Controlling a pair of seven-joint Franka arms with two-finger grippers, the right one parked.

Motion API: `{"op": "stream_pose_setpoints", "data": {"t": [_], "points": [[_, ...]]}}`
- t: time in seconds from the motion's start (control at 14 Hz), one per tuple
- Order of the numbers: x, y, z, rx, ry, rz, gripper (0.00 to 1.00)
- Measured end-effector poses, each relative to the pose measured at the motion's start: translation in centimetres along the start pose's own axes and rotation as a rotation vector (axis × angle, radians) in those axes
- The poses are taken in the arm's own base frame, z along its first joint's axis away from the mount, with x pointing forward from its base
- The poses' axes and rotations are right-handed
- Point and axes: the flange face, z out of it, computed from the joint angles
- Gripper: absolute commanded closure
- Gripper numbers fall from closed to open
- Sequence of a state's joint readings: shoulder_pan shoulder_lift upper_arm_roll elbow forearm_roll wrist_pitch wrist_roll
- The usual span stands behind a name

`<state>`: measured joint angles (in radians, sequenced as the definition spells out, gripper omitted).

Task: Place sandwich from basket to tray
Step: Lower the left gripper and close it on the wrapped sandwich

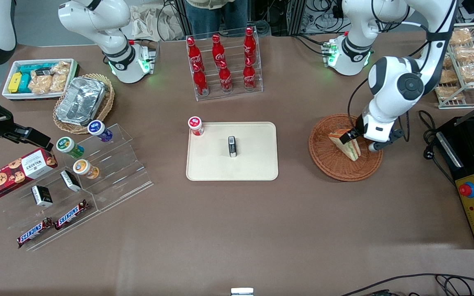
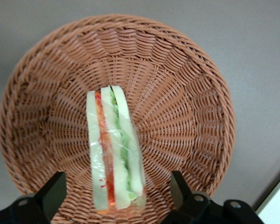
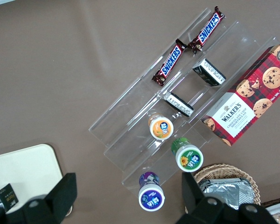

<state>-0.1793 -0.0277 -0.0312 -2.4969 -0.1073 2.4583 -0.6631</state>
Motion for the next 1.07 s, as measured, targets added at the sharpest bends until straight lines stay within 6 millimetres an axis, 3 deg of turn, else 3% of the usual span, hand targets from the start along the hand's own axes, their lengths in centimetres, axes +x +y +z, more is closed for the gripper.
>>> {"op": "stream_pose_setpoints", "data": {"t": [0.43,0.57,0.79,1.07], "points": [[-0.6,0.6,1.6,0.019,-0.02,-0.009,0.1],[-0.6,0.6,1.9,0.016,-0.015,-0.009,0.23],[-0.6,0.5,2.7,0.019,-0.017,-0.01,0.57],[-0.6,0.6,2.8,0.017,-0.014,-0.008,0.75]]}}
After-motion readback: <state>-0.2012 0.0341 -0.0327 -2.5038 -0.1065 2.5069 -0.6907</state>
